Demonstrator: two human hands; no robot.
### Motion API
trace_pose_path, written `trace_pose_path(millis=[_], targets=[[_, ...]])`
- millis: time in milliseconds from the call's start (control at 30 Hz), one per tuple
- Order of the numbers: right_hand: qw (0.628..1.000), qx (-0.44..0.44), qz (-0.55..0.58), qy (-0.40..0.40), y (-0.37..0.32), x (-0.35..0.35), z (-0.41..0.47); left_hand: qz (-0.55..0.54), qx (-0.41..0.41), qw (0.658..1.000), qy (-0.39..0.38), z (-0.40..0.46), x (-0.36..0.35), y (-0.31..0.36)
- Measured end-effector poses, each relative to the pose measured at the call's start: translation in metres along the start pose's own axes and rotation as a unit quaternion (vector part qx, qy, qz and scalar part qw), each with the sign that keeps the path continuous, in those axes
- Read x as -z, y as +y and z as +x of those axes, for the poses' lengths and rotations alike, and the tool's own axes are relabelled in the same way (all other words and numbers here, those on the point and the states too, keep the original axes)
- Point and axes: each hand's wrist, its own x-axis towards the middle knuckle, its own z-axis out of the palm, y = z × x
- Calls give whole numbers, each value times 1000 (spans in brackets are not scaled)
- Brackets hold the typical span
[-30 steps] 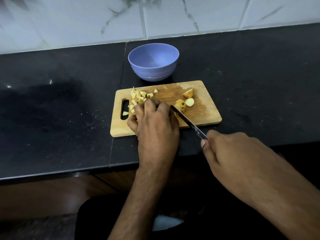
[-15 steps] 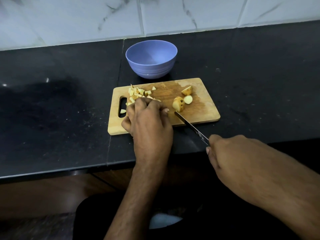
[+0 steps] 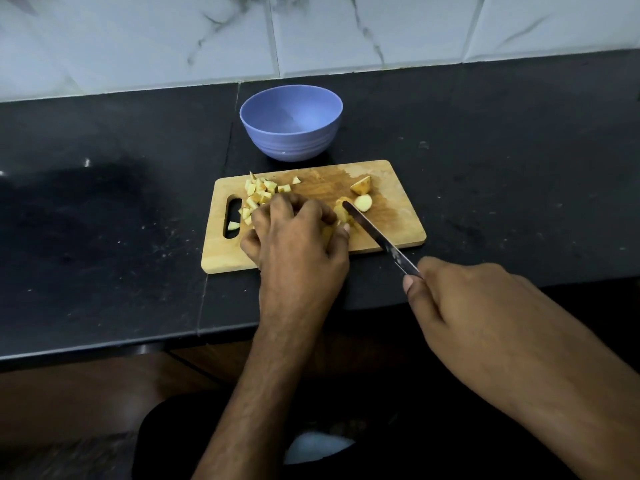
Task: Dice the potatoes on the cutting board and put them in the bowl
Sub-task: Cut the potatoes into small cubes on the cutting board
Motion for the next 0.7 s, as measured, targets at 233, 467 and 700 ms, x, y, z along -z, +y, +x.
trace_pose_path(millis=[233, 467, 700], targets=[[1000, 11, 17, 19, -1, -9, 5, -13, 57, 997, 42, 6, -1, -2], [1000, -8, -10, -10, 1, -8, 4, -8, 44, 995, 94, 7, -2, -3], [999, -28, -36, -22, 4, -9, 1, -24, -44, 996, 74, 6, -2, 2]])
